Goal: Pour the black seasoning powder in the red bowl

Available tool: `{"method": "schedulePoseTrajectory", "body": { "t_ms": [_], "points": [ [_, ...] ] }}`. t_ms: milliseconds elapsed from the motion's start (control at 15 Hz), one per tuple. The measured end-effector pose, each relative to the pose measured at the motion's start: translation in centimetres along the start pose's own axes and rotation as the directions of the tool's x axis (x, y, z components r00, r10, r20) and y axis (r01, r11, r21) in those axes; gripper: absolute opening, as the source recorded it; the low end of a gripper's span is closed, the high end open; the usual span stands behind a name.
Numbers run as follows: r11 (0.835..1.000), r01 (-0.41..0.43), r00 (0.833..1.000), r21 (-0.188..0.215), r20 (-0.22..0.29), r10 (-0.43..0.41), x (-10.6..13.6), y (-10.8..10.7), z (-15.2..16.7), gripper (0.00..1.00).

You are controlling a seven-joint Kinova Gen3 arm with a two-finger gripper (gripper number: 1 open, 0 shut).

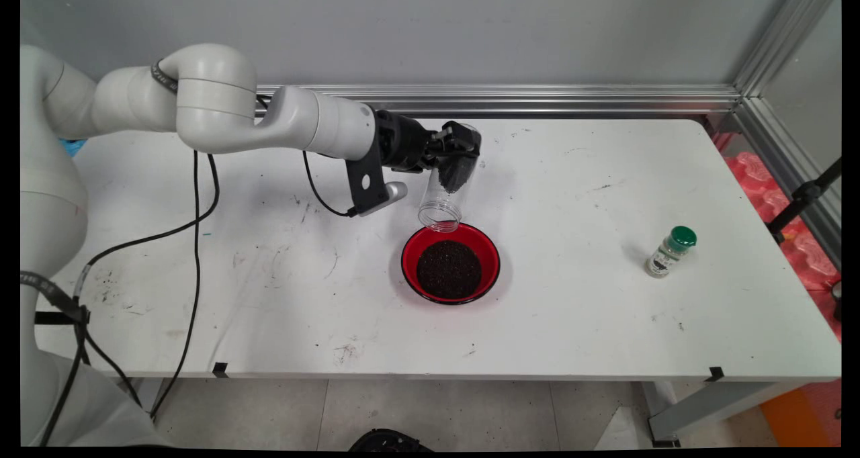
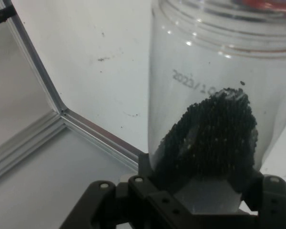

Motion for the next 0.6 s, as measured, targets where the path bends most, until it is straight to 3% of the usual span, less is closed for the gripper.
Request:
{"method": "schedulePoseTrajectory", "body": {
  "t_ms": [600],
  "points": [
    [0.997,-0.068,0.997,0.025,0.043,0.067,1.04,-0.77,0.11,0.00]
  ]
}}
